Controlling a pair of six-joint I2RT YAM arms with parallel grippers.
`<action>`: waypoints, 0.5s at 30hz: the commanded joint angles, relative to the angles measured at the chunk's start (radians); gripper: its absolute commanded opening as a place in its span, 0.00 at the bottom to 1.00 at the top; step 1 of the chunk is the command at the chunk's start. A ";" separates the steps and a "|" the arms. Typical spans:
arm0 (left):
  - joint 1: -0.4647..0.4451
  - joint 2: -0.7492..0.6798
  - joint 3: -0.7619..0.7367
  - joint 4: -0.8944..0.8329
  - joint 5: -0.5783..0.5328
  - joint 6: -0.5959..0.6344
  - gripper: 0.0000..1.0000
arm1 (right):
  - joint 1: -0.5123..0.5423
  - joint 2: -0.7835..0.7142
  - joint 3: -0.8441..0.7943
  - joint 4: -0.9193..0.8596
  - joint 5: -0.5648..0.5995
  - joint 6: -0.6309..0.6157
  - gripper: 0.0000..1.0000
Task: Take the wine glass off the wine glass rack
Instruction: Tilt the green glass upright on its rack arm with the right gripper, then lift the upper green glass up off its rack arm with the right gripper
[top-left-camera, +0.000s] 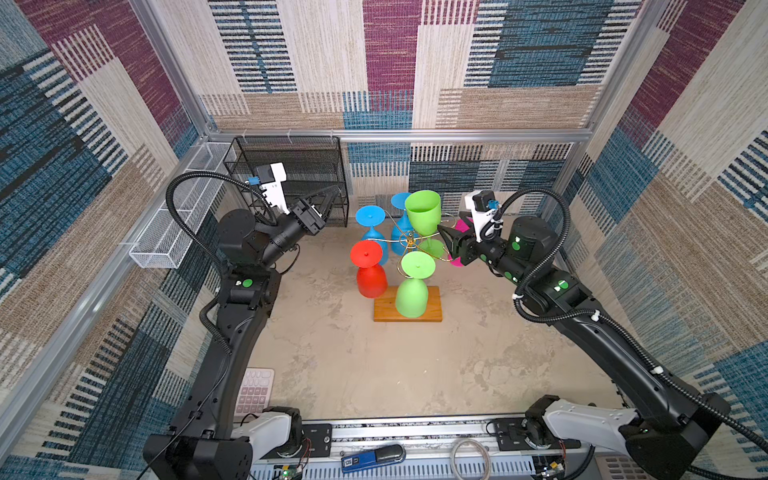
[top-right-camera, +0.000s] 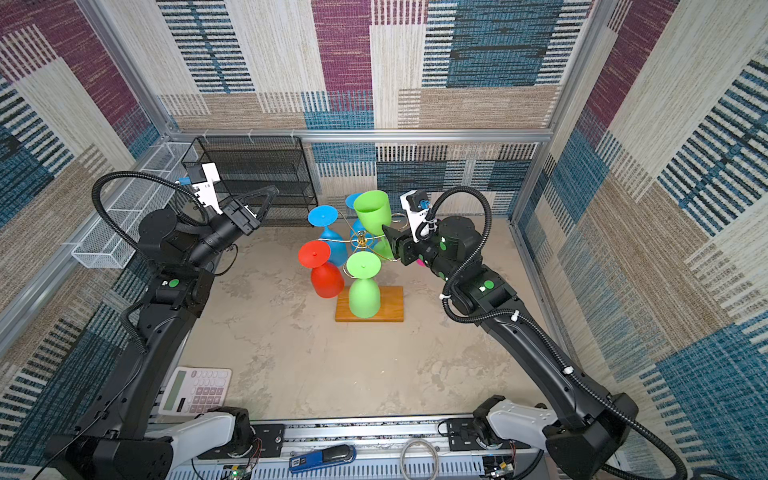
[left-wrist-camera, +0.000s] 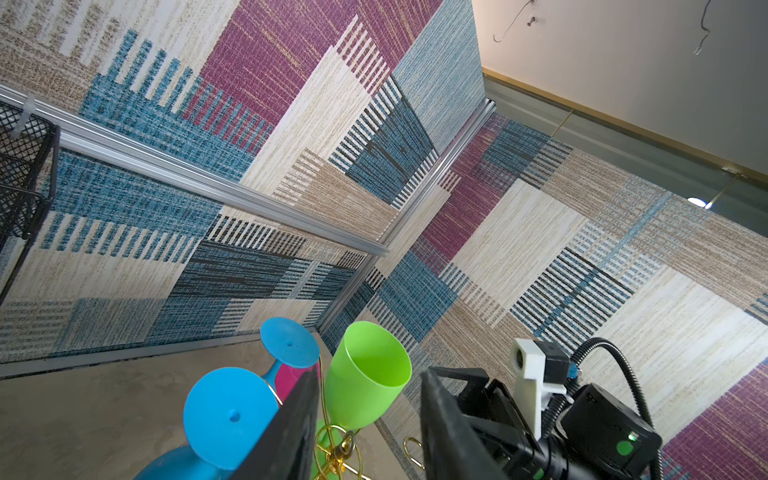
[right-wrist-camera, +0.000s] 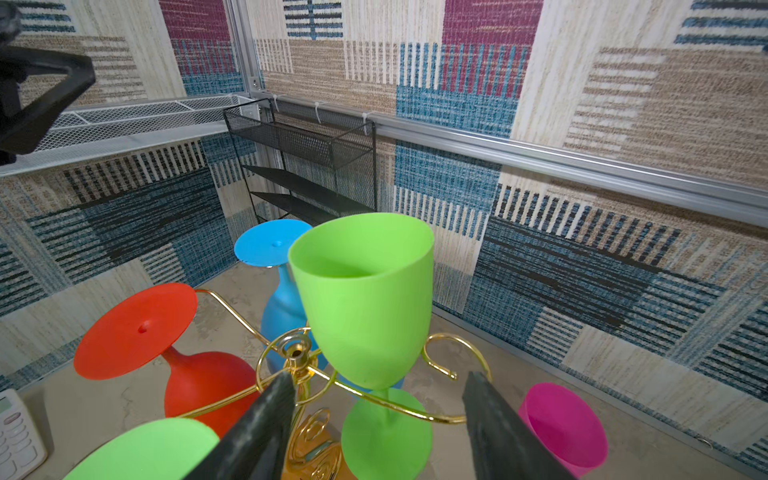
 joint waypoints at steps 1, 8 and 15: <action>0.002 -0.001 -0.003 0.038 0.006 -0.012 0.43 | 0.002 0.015 0.033 -0.005 0.052 0.022 0.73; 0.005 -0.001 -0.007 0.044 0.008 -0.020 0.43 | 0.001 0.087 0.163 -0.071 0.065 0.049 0.83; 0.008 -0.003 -0.014 0.057 0.011 -0.025 0.43 | 0.000 0.314 0.631 -0.438 0.053 0.072 0.74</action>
